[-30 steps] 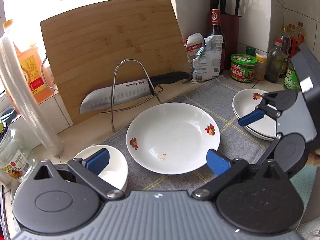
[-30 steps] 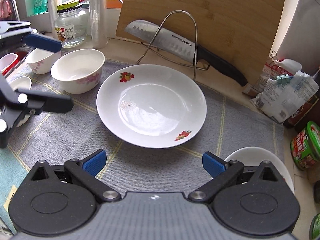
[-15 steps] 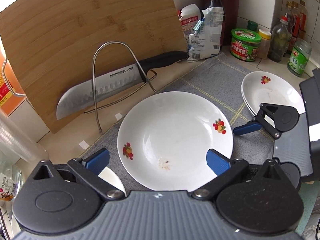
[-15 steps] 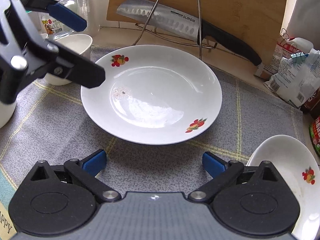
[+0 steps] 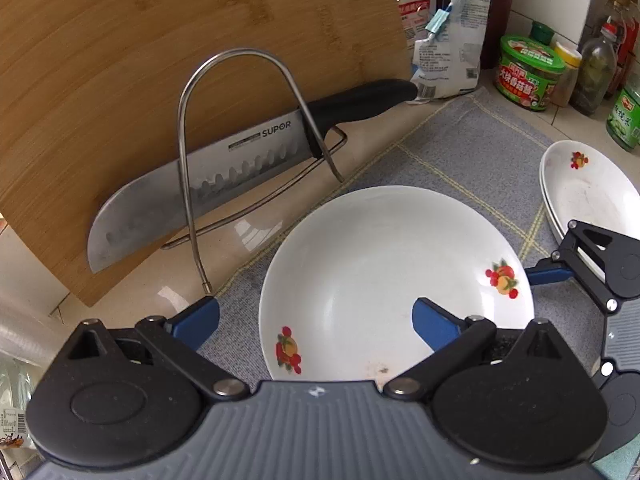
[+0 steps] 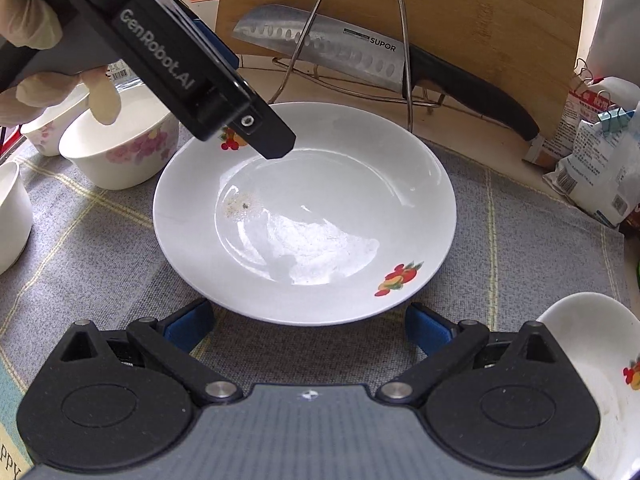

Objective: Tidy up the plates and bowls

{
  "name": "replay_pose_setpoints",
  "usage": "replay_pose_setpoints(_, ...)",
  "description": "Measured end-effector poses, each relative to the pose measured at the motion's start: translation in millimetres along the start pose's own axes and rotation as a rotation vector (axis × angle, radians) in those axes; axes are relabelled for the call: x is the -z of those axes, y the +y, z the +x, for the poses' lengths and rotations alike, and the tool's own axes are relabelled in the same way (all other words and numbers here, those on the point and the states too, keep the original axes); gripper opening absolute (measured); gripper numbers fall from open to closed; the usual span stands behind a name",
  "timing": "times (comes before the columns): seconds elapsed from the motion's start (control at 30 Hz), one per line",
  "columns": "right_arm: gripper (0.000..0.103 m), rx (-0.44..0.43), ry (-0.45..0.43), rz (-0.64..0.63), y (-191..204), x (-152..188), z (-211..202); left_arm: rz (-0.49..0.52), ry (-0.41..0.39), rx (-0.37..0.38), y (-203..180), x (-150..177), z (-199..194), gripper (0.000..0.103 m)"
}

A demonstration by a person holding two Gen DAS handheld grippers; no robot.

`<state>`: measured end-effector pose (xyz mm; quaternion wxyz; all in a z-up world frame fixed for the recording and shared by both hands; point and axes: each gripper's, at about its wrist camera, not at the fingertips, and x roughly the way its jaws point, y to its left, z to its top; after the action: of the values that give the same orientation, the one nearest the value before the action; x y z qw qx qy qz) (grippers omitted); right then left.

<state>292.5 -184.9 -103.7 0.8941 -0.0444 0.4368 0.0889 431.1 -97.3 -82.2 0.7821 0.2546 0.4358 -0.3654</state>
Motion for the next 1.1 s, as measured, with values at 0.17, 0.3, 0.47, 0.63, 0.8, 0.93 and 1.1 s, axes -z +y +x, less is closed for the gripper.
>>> replay_pose_setpoints(0.17, 0.103, -0.004, -0.002, -0.004, -2, -4, 4, -0.009, 0.036, 0.029, 10, -5, 18, 0.1)
replay_pose_setpoints(0.3, 0.103, -0.002, -0.011, -0.002, -3, -5, 5, -0.007, 0.053, 0.053, 15, -5, 26, 0.1)
replay_pose_setpoints(0.47, 0.103, -0.006, -0.01, -0.008, -7, -9, 10, -0.001, 0.071, 0.066, 15, -6, 33, 0.1)
replay_pose_setpoints(0.63, 0.103, -0.007, -0.006, -0.014, -7, -8, 7, -0.016, 0.084, 0.098, 17, -7, 37, 0.097)
replay_pose_setpoints(0.8, 0.103, 0.006, -0.004, -0.027, -6, -7, 5, -0.022, 0.106, 0.112, 20, -8, 42, 0.086)
replay_pose_setpoints(0.93, 0.103, 0.021, -0.003, -0.048, -7, -6, 3, -0.022, 0.13, 0.138, 21, -11, 47, 0.081)
replay_pose_setpoints(1.1, 0.103, 0.009, 0.004, -0.067, -10, -6, 2, -0.004, 0.148, 0.157, 21, -19, 52, 0.08)
